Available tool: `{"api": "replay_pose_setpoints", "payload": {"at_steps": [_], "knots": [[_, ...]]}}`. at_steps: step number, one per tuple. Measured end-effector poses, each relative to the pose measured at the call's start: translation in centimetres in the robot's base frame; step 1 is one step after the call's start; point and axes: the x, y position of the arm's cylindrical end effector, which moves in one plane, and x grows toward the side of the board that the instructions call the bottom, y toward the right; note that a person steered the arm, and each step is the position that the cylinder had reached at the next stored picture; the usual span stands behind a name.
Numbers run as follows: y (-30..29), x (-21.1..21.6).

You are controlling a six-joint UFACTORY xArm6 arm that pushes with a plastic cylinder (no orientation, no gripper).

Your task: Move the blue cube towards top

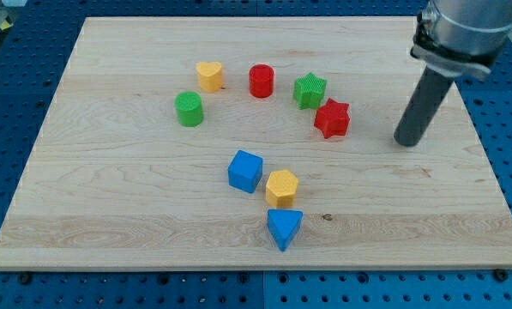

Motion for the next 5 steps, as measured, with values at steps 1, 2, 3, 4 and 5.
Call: {"api": "replay_pose_setpoints", "payload": {"at_steps": [1, 2, 3, 4, 5], "knots": [[0.1, 1.5], [-2.1, 4.2], [-7.0, 4.3], [-13.1, 4.4], [-16.0, 6.6]]}}
